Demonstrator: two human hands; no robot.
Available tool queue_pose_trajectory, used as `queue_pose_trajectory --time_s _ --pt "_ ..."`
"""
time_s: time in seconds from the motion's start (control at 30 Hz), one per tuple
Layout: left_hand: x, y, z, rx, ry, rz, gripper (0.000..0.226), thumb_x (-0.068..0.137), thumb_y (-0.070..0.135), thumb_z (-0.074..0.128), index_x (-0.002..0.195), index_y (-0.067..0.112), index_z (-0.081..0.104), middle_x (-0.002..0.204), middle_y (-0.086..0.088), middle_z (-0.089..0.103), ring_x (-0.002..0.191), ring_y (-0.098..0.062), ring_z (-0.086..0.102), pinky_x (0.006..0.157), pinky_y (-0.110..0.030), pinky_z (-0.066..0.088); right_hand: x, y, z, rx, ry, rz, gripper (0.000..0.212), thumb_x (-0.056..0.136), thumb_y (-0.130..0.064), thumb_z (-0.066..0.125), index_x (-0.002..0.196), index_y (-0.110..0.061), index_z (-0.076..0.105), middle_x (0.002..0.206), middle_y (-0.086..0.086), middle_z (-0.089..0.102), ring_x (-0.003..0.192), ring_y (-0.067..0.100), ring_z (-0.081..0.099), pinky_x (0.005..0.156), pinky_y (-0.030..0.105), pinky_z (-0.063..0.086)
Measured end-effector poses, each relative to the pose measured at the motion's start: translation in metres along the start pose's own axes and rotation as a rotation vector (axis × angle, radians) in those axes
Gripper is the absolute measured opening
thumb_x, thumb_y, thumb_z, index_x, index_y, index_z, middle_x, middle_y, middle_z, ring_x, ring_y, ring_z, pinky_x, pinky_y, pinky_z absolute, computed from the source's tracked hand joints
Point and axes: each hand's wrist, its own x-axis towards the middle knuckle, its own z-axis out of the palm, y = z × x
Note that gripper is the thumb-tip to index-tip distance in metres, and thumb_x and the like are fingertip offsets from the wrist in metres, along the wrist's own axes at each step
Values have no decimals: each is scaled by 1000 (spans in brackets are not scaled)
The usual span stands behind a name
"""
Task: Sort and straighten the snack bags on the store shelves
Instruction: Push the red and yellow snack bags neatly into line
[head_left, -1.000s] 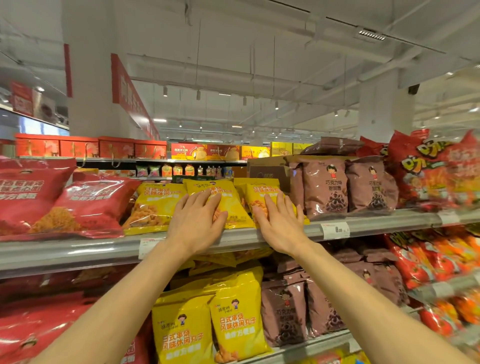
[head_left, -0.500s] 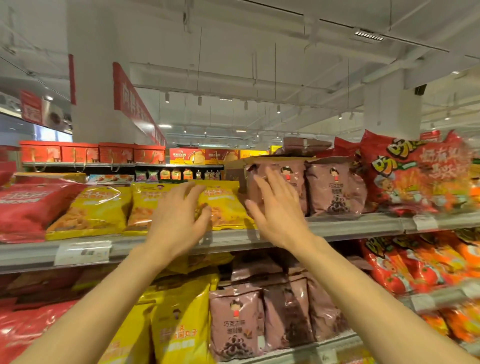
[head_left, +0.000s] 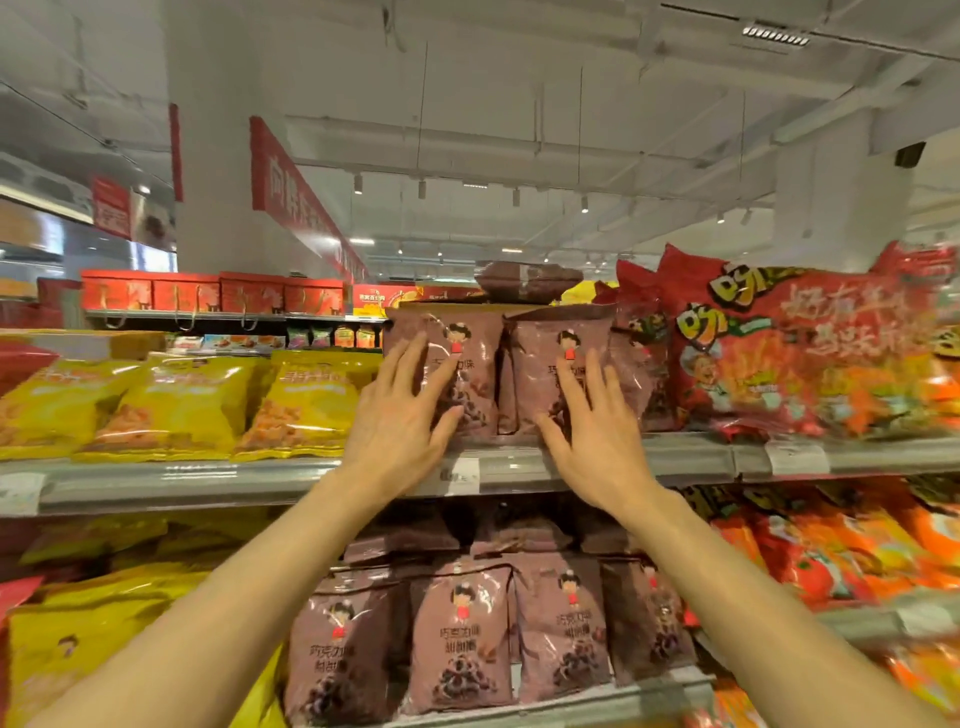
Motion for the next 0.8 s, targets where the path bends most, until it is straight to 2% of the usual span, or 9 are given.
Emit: queue_pose_trajectory --time_s 0.2,0.3,0.6,0.8 --pt "-3 4 13 66 23 -36 65 102 58 18 161 37 1 169 -2 -13 156 -20 -15 124 -44 12 3 5 1 22 -48 -17 71 106 -54 32 163 -32 -4 169 2 -22 157 27 -16 123 55 18" --pt "-4 5 14 75 13 -45 64 104 56 22 160 37 -2 169 -1 -16 155 -21 -18 126 -45 10 3 6 5 30 -36 -21 71 105 -55 32 163 -33 -4 169 1 -22 157 26 -17 123 56 19" --pt "-8 12 -5 -2 25 -67 66 102 51 41 161 31 19 171 -4 2 157 -21 -6 125 -44 7 -3 2 4 72 12 0 75 105 -52 37 163 -27 -4 170 6 -18 158 29 -13 126 52 10" --pt "-36 3 -19 -155 34 -113 64 102 51 44 158 25 26 167 -7 22 155 -25 17 124 -48 23 -24 -16 -4 174 -6 45 77 104 -55 36 163 -24 -2 172 8 -9 158 26 -5 128 48 4"
